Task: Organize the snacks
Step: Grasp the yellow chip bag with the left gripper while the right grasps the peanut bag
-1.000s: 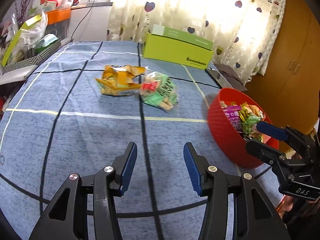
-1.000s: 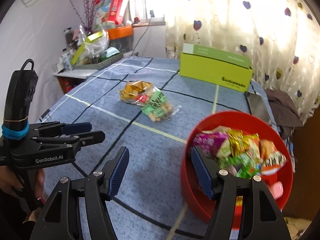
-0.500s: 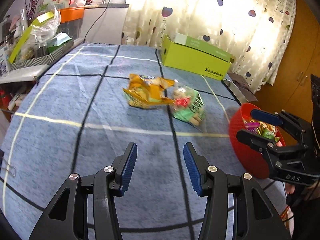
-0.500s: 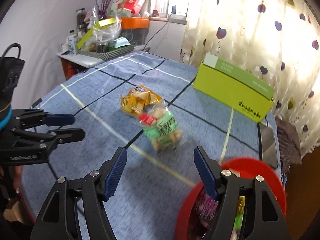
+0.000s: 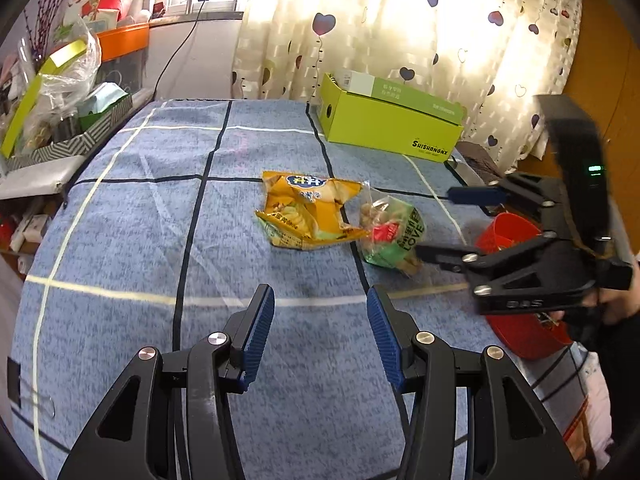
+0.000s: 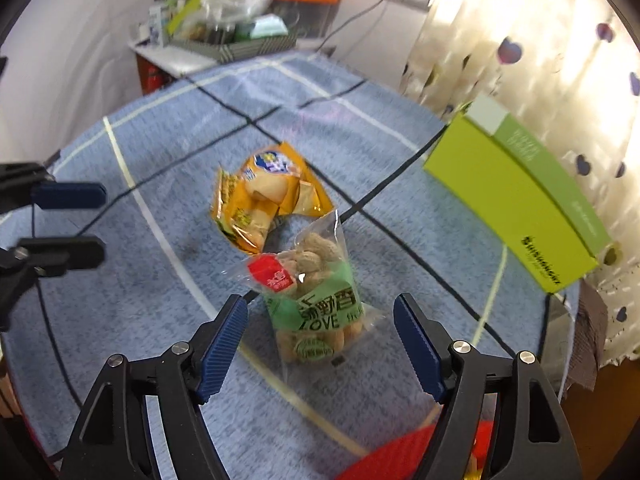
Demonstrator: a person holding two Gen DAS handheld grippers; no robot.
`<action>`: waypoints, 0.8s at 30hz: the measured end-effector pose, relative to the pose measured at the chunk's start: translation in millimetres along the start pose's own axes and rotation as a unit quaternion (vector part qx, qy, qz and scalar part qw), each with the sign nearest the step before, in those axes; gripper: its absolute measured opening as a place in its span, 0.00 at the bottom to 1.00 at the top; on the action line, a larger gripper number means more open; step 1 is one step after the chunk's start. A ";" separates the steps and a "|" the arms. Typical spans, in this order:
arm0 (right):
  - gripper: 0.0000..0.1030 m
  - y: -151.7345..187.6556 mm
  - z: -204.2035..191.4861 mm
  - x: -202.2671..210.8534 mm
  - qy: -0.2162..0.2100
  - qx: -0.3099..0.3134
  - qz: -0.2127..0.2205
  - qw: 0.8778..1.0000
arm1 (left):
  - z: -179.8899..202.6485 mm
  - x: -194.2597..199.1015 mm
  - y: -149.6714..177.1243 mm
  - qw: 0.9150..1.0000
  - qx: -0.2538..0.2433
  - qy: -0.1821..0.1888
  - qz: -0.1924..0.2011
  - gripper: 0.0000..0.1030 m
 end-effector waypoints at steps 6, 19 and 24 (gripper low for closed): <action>0.73 -13.3 1.1 -22.5 0.009 0.009 -0.030 0.999 | -11.7 -5.7 -8.5 1.000 0.003 -0.005 -0.005 0.48; 0.41 -13.4 4.2 -35.0 -0.012 -0.043 -0.057 0.997 | -16.6 -23.7 -44.9 1.000 0.006 0.012 0.001 0.48; 0.41 -1.4 16.3 -21.5 -0.007 -0.073 -0.048 0.996 | -17.3 -38.0 -67.9 1.000 0.004 0.001 0.013 0.61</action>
Point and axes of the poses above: each gripper's, at about its wrist camera, not at the fingertips, and x roughly against the way its jaws point, z to its right, y to its underside, the point moved 4 cm from there along -x, roughly the way its jaws point, and after that the axes turned 9 degrees about -z, right-handed, at the moved point
